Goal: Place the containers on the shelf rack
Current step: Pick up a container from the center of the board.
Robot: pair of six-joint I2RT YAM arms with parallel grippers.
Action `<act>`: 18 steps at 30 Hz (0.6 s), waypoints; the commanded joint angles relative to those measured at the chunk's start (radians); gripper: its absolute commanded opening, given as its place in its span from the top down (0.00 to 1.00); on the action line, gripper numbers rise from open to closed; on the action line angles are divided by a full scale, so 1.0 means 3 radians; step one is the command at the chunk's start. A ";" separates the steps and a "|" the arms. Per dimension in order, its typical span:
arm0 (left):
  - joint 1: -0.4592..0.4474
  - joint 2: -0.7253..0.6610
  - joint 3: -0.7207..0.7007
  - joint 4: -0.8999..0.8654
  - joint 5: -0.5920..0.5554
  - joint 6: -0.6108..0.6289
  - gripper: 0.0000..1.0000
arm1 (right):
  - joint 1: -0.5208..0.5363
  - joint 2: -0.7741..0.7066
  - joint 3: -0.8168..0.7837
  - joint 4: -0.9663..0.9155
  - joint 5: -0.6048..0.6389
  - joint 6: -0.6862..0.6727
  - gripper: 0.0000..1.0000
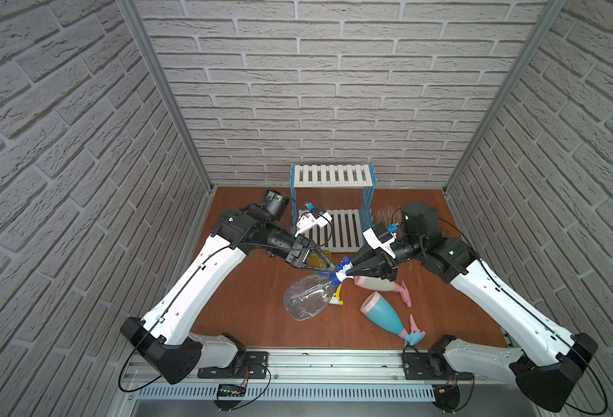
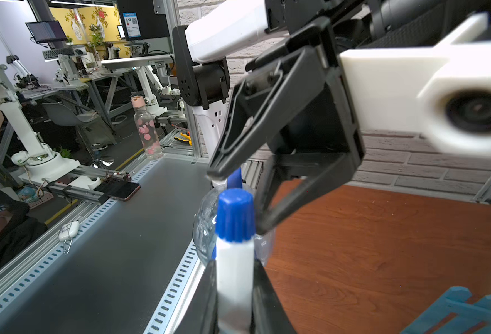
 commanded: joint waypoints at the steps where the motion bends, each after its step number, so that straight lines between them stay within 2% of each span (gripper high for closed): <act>1: 0.0175 -0.0113 -0.0055 0.0313 -0.0275 0.0056 0.24 | 0.0026 -0.0069 -0.0039 -0.0082 0.0182 0.0097 0.95; 3: 0.0278 -0.0181 -0.0107 0.0443 -0.0420 0.0056 0.12 | 0.0026 -0.0120 -0.0109 -0.0098 0.0360 0.0192 0.96; 5: 0.0378 -0.0270 -0.0180 0.0610 -0.0644 0.0063 0.08 | 0.0026 -0.0163 -0.0164 -0.0163 0.0568 0.0292 0.96; 8: 0.0444 -0.0458 -0.0338 0.0873 -0.1314 0.0158 0.04 | 0.0026 -0.0181 -0.0150 -0.0363 0.1027 0.0500 0.97; 11: 0.0411 -0.0694 -0.0647 0.1285 -0.2155 0.0291 0.05 | 0.0021 -0.0086 0.0006 -0.0611 0.1456 0.0796 0.97; 14: 0.0166 -0.0872 -0.0964 0.1581 -0.2975 0.0578 0.05 | 0.0021 0.0058 0.0241 -0.0800 0.1784 0.1219 0.97; 18: -0.0425 -0.1000 -0.1363 0.1956 -0.4062 0.0989 0.05 | 0.0021 0.0308 0.0636 -0.1021 0.2126 0.1804 0.97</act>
